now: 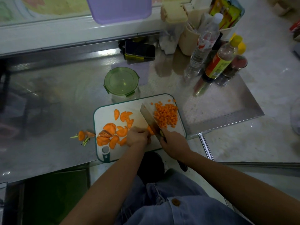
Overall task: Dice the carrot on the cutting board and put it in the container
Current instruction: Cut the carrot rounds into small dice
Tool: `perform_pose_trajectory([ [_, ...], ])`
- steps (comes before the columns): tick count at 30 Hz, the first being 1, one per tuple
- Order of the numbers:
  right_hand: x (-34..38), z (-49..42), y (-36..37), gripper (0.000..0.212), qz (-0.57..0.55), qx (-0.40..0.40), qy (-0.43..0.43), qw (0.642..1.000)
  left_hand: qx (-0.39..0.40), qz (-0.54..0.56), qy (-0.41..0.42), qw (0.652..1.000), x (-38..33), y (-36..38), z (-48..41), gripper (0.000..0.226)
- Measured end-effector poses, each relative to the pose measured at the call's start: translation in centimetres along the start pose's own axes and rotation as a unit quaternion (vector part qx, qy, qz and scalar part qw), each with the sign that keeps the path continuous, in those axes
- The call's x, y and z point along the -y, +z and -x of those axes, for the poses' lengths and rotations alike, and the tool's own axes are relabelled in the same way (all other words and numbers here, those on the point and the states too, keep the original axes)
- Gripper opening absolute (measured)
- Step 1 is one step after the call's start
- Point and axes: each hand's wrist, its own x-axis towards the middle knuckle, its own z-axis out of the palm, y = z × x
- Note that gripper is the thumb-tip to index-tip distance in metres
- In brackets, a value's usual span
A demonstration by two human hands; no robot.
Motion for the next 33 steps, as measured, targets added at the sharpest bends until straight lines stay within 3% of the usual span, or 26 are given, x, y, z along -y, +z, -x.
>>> perform_pose_trajectory([
  [4,0.6,-0.5,-1.0,0.035,-0.03,-0.017,0.001,0.999,0.008,-0.019,0.012,1.0,0.5,0.1,-0.6,0.033],
  [10,1.1,-0.1,-1.1,0.03,0.023,0.04,-0.002,0.999,0.015,0.007,-0.007,1.0,-0.4,-0.1,0.0,0.026],
  [19,0.9,0.0,-0.3,0.028,0.032,0.091,0.011,0.995,0.018,-0.038,-0.021,0.999,-1.0,-0.4,-0.3,0.023],
  [24,1.0,-0.5,0.1,0.028,0.051,0.092,0.005,0.994,0.021,-0.124,0.02,0.992,-1.3,-0.7,-1.0,0.025],
  [33,0.7,-0.3,1.4,0.033,0.056,0.061,-0.006,0.997,0.021,-0.166,0.044,0.985,-1.4,-0.9,-1.1,0.02],
])
